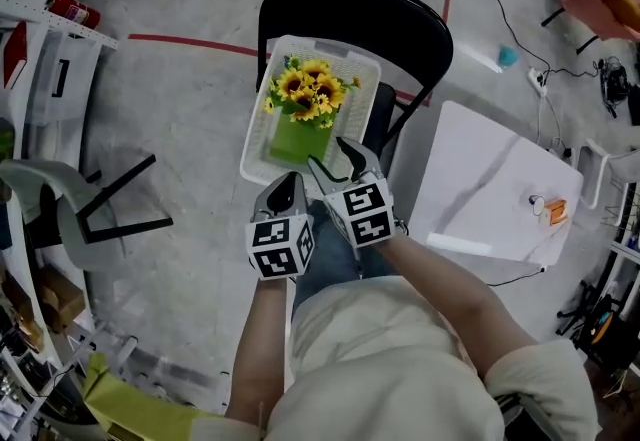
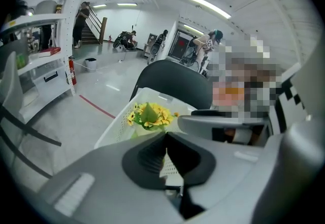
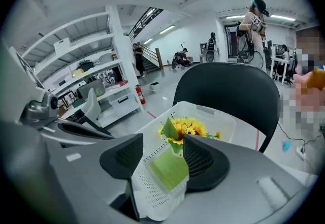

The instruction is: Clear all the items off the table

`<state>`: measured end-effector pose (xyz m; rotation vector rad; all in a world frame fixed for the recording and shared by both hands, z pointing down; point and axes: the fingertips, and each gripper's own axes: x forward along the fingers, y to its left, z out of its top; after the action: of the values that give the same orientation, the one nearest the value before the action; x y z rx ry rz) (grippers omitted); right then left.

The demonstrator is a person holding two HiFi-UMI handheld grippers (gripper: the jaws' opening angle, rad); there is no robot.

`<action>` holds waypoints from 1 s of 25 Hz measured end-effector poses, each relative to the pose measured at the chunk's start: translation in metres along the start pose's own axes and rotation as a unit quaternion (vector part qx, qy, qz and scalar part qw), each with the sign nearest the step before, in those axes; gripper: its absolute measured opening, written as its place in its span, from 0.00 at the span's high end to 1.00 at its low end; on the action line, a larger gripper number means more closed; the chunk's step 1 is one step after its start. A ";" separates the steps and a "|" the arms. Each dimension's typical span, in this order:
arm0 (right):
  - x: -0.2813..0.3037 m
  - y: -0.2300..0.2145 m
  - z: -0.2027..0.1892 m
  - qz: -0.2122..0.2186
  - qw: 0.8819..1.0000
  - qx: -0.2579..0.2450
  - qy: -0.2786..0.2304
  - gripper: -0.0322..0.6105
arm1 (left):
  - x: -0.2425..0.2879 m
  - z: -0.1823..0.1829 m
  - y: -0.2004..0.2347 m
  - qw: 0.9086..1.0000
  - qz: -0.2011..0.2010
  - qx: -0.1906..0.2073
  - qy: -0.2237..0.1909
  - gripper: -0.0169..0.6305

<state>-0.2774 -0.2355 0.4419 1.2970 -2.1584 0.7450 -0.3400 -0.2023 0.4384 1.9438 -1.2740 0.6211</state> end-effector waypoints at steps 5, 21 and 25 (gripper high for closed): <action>-0.022 -0.001 0.003 0.008 1.000 -0.011 0.011 0.73 | -0.007 0.005 -0.011 1.000 -0.002 0.003 -0.002 0.96; -0.064 -0.013 0.008 -0.019 1.000 -0.004 0.004 0.95 | -0.020 0.026 -0.034 0.999 -0.042 0.026 -0.004 0.96; -0.069 -0.015 0.004 -0.026 1.000 0.012 0.001 0.95 | -0.018 0.028 -0.039 0.998 -0.056 0.043 0.003 0.96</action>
<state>-0.2361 -0.2019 0.3958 1.3590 -2.1105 0.7541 -0.3107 -0.2038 0.3964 2.0665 -1.1432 0.6327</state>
